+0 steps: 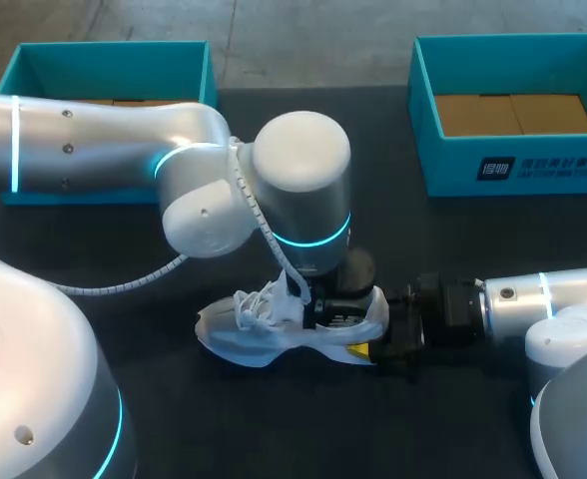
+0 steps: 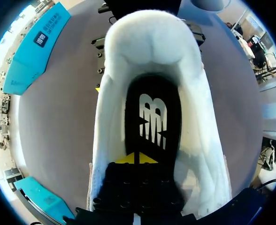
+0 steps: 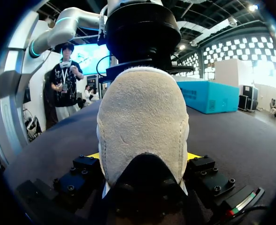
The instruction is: Take the shoe out of the shoebox, open the shoe tongue, remove and reinsert the insole, then place the shoe into the shoebox
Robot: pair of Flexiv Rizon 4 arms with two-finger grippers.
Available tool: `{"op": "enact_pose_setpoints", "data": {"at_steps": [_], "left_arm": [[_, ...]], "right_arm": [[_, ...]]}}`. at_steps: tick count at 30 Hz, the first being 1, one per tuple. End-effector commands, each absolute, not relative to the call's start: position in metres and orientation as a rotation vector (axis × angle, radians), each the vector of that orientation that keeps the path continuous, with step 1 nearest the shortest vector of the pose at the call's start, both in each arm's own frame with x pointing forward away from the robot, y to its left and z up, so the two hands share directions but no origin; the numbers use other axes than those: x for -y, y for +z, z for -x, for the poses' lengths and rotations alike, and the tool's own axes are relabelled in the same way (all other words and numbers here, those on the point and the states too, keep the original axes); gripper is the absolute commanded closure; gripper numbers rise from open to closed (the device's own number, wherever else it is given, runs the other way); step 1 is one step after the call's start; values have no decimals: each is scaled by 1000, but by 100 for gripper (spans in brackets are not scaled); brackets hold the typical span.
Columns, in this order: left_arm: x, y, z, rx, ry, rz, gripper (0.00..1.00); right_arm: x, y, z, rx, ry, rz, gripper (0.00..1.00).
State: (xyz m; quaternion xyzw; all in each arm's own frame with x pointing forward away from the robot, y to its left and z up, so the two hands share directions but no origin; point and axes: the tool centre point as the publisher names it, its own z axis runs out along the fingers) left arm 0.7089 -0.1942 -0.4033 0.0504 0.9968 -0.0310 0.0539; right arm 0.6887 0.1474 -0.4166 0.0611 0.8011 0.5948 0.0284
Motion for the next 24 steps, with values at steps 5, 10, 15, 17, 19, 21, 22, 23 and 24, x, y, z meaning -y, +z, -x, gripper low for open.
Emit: {"op": "enact_pose_setpoints", "data": {"at_steps": [5,10,15,17,19,21,22,23,24], "left_arm": [[190,-387,-715,-3063,-150,-152,100],[185,-372,-711,-3163,-223,-206,100],[181,-361,-704,-3228,-279,-263,100],[179,-357,-701,-3252,-299,-281,100],[178,-356,-700,-3281,-313,-300,100],[178,-355,-698,-3291,-313,-311,100],[178,-355,-696,-3308,-313,-321,100],[178,-354,-695,-3310,-313,-324,100],[178,-355,-694,-3317,-307,-332,100]], "right_arm": [[-147,-417,-688,-2475,1832,-190,100],[-147,-417,-688,-2475,1832,-190,100],[-147,-417,-688,-2475,1832,-190,100],[-147,-417,-688,-2475,1832,-190,100],[-147,-417,-688,-2475,1832,-190,100],[-147,-417,-688,-2475,1832,-190,100],[-147,-417,-688,-2475,1832,-190,100],[-147,-417,-688,-2475,1832,-190,100],[-147,-417,-688,-2475,1832,-190,100]]}}
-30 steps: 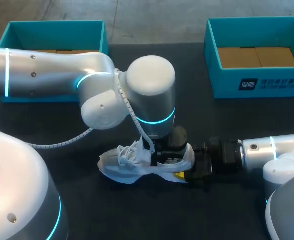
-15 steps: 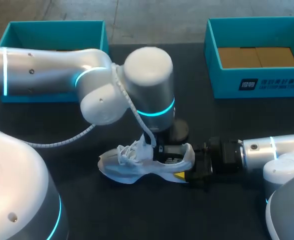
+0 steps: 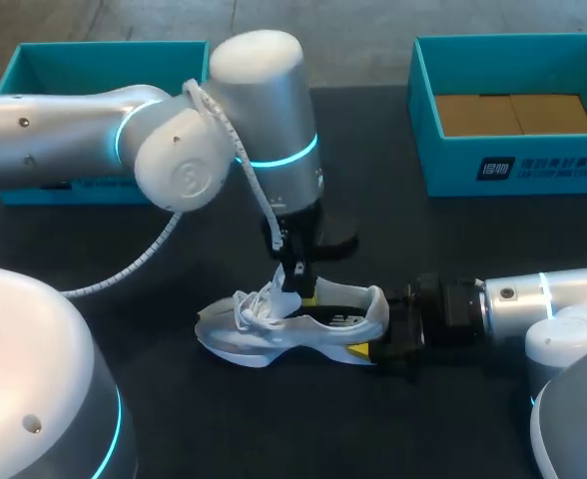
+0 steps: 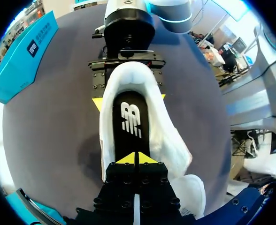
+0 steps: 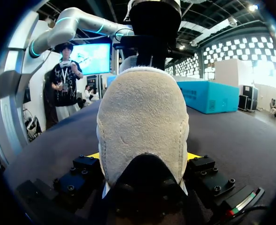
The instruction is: Take the shoe out of the shoebox, open the shoe tongue, remove and reinsert the insole, then place the shoe into the shoebox
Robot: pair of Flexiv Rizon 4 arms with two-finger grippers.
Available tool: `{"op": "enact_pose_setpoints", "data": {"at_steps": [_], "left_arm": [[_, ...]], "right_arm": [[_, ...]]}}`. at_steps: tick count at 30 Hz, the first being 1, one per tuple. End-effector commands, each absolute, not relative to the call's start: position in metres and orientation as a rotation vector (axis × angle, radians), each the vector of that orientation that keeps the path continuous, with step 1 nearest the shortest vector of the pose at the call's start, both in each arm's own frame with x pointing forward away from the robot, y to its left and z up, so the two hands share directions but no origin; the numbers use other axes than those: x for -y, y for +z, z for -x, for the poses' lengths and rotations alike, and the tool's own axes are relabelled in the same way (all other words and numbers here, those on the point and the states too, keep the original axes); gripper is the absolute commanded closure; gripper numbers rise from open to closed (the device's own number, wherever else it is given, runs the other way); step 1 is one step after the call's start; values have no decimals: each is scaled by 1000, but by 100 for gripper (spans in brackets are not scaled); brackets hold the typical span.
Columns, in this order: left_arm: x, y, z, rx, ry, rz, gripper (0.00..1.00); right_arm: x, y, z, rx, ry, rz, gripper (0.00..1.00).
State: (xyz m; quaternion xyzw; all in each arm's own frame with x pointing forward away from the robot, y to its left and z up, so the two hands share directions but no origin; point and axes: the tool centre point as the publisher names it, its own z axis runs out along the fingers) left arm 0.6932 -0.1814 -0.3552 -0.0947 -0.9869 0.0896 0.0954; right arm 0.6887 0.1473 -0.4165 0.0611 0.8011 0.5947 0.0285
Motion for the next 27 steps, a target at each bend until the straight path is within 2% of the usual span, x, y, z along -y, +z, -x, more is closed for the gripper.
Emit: {"op": "enact_pose_setpoints", "data": {"at_steps": [1,19,27], "left_arm": [[179,-355,-693,2896,265,298,100],[194,-352,-663,2830,147,299,100],[195,-370,-660,2818,21,245,100]], "right_arm": [[-147,-417,-688,-2475,1832,-190,100],[-147,-417,-688,-2475,1832,-190,100],[-147,-417,-688,-2475,1832,-190,100]]}}
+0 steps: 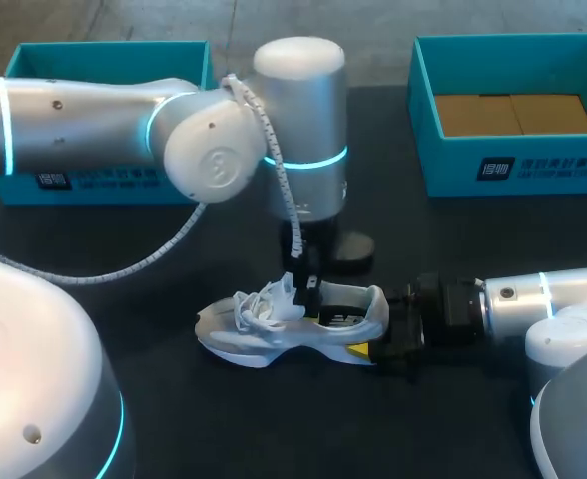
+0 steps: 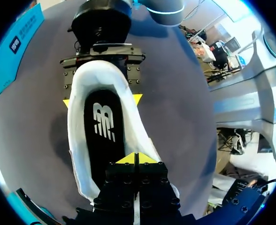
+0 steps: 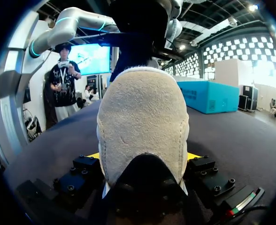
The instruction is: Take the shoe out of the shoebox, open the shoe tongue, remove and reinsert the insole, then place the shoe into the shoebox
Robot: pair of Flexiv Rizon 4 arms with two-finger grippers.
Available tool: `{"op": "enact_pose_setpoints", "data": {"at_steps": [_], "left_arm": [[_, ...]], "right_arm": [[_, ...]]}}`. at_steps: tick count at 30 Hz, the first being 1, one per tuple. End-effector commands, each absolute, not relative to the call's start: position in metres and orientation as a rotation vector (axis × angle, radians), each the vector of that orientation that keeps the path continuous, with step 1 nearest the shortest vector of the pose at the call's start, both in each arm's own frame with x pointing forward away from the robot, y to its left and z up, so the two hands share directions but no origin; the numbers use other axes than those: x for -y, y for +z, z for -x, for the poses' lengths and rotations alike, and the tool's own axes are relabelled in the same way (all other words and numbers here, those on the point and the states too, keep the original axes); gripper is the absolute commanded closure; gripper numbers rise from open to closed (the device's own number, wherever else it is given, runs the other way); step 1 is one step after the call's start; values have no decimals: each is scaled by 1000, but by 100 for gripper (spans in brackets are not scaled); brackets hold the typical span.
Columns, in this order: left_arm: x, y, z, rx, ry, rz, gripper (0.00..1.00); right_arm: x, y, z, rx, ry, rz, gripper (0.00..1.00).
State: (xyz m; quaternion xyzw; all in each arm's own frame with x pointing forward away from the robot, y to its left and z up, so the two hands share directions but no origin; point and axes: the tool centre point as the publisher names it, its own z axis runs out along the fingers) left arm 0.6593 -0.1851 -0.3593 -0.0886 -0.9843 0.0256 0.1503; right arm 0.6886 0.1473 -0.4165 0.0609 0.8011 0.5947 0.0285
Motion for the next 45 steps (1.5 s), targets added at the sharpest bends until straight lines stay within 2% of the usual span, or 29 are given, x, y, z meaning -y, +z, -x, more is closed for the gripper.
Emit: {"op": "enact_pose_setpoints", "data": {"at_steps": [1,13,30,31,32,33,34,45], "left_arm": [[196,-372,-660,2815,19,235,100],[193,-379,-664,2839,-11,170,100],[177,-413,-659,2938,-6,176,100],[178,-415,-659,2942,-7,180,98],[178,-416,-659,2941,-3,180,89],[178,-416,-660,2942,10,182,75],[177,-415,-660,2950,19,186,71],[183,-419,-662,3086,56,212,70]], "right_arm": [[-147,-417,-688,-2475,1832,-190,100],[-147,-417,-688,-2475,1832,-190,100],[-147,-417,-688,-2475,1832,-190,100],[-147,-417,-688,-2475,1832,-190,100],[-147,-417,-688,-2475,1832,-190,100],[-147,-417,-688,-2475,1832,-190,100],[-147,-417,-688,-2475,1832,-190,100],[-147,-417,-688,-2475,1832,-190,100]]}}
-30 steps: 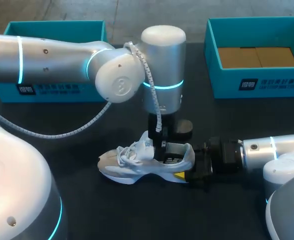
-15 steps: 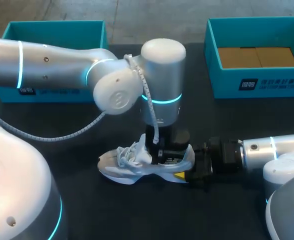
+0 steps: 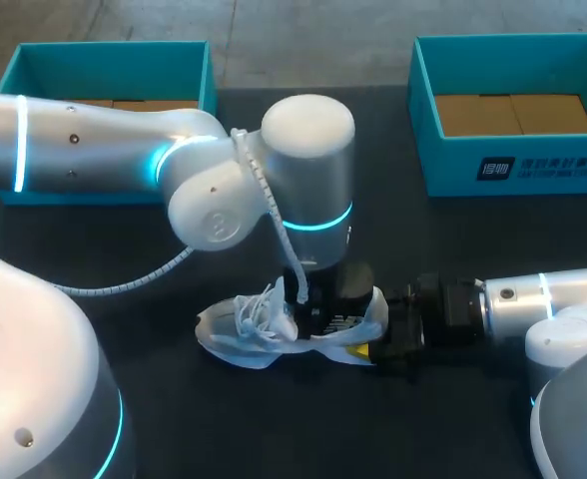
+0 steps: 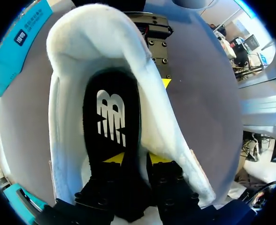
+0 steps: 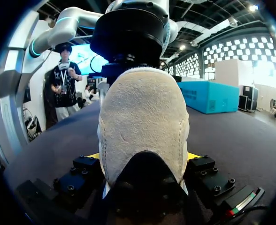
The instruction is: Take the shoe out of the shoebox, open the shoe tongue, remove and reinsert the insole, then place the shoe into the shoebox
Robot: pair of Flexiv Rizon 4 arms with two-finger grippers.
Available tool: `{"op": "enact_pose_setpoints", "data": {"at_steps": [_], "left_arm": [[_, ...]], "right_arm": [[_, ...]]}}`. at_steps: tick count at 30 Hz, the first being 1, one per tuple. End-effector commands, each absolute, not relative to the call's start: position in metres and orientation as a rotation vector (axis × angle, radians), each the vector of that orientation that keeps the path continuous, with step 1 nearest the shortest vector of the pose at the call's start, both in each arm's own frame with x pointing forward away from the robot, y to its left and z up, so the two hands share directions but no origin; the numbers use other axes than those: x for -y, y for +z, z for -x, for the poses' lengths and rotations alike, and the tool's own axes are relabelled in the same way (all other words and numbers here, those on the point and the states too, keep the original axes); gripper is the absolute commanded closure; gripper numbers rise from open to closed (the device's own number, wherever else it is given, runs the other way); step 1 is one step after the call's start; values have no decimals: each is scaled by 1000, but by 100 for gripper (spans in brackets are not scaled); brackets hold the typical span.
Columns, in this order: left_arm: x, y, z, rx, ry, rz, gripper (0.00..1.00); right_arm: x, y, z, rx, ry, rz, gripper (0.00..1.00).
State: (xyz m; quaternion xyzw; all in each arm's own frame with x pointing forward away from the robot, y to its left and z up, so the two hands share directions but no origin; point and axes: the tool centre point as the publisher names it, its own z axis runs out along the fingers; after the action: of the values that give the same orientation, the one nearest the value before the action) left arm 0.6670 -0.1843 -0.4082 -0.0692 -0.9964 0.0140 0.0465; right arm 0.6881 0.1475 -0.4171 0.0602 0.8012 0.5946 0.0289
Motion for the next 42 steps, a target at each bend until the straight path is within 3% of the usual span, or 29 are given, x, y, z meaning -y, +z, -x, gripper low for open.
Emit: {"op": "enact_pose_setpoints", "data": {"at_steps": [1,26,32,36,42], "left_arm": [[183,-419,-664,3086,60,213,70],[183,-433,-711,3334,115,241,73],[186,-437,-720,3354,126,234,80],[188,-434,-725,3356,139,238,100],[188,-421,-727,3352,184,238,100]], "right_arm": [[-147,-417,-688,-2475,1832,-190,100],[-147,-417,-688,-2475,1832,-190,100],[-147,-417,-688,-2475,1832,-190,100],[-147,-417,-688,-2475,1832,-190,100],[-147,-417,-688,-2475,1832,-190,100]]}}
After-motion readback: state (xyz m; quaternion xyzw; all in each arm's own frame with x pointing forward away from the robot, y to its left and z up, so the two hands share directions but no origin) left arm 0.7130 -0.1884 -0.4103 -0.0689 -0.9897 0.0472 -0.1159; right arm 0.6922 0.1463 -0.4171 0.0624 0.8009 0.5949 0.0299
